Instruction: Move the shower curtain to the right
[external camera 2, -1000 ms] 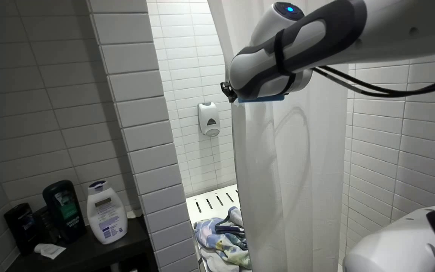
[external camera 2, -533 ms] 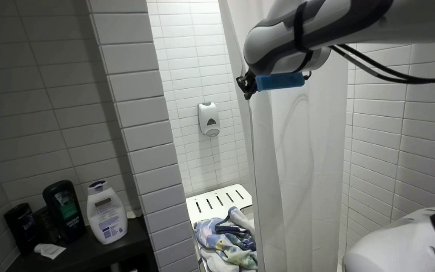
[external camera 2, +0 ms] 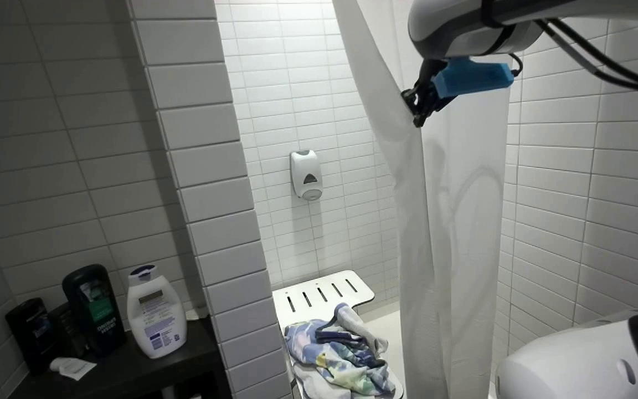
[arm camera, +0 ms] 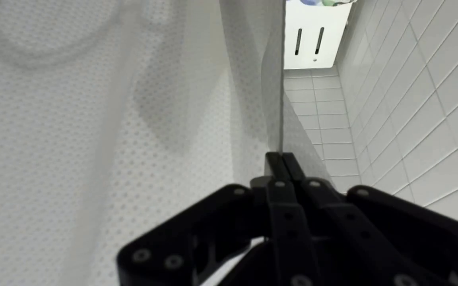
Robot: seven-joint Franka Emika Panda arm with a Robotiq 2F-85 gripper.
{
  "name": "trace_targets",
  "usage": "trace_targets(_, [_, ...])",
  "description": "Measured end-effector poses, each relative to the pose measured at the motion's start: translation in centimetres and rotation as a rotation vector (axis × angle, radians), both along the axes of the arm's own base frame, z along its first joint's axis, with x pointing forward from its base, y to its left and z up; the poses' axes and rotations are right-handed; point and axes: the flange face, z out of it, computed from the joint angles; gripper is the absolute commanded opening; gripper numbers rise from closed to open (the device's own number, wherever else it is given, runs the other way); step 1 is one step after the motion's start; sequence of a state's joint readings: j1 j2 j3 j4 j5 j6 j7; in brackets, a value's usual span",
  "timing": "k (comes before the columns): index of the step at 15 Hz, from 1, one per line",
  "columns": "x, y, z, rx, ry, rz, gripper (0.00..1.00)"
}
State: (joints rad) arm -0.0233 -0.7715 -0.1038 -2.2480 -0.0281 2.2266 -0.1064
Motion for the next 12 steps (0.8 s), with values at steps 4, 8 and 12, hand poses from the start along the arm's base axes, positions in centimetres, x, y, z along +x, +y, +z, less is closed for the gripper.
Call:
trace_targets(4, [-0.2,-3.5,2.2,0.018,-0.027,-0.042,0.00])
trace_targets(8, [0.8,-6.5,3.9,0.059,-0.048,-0.139,0.00])
trace_targets(12, [1.6,-9.6,5.5,0.107,-0.079,-0.288,0.00])
